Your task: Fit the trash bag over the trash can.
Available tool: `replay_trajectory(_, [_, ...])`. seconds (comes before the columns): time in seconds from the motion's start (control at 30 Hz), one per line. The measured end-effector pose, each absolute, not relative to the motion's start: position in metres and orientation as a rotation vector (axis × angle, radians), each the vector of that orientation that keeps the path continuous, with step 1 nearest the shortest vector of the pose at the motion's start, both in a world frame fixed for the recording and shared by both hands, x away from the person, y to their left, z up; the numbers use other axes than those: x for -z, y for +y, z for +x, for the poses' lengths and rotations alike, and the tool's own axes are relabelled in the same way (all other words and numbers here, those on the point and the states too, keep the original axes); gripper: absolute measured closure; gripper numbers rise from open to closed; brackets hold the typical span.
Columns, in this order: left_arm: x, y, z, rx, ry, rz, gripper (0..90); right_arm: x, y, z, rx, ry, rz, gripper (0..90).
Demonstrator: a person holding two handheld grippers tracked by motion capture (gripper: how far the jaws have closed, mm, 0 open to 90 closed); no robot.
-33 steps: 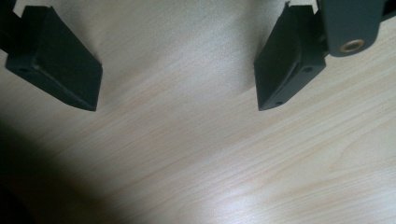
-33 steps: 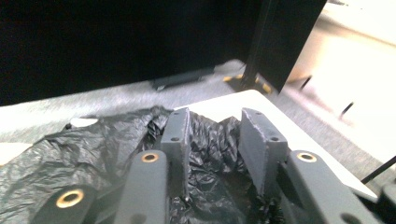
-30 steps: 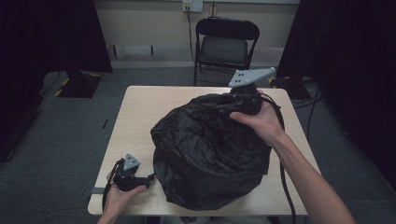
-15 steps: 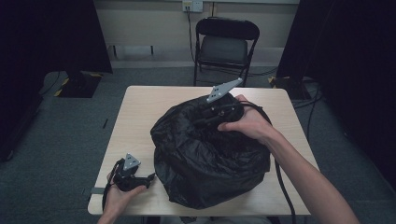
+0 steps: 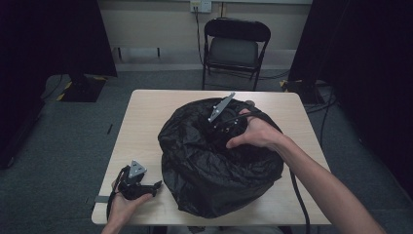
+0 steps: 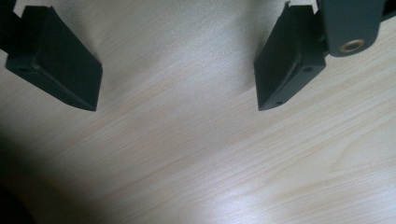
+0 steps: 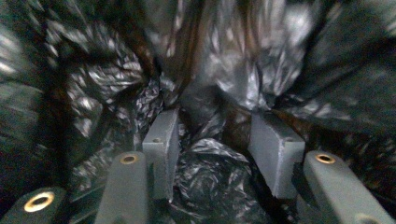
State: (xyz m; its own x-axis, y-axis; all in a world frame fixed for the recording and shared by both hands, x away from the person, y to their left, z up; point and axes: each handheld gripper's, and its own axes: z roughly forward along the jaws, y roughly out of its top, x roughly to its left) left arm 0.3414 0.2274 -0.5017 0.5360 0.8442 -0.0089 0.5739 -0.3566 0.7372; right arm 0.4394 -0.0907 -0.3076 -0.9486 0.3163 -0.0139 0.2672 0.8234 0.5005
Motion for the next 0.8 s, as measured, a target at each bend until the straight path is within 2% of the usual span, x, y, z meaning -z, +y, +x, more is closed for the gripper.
replay_trajectory(0.33, [0.502, 0.227, 0.341, -0.493, 1.143, 2.071, 14.7, 0.320, -0.089, 0.437, -0.611, 3.005, 0.426, 47.2])
replay_trajectory(0.53, [0.502, 0.227, 0.341, -0.492, 1.144, 2.070, 14.7, 0.303, -0.092, 0.436, -0.766, 2.980, 0.472, 39.1])
replay_trajectory(0.8, [0.502, 0.227, 0.341, -0.492, 1.144, 2.071, 14.7, 0.269, -0.103, 0.429, -0.966, 2.881, 0.489, 32.9])
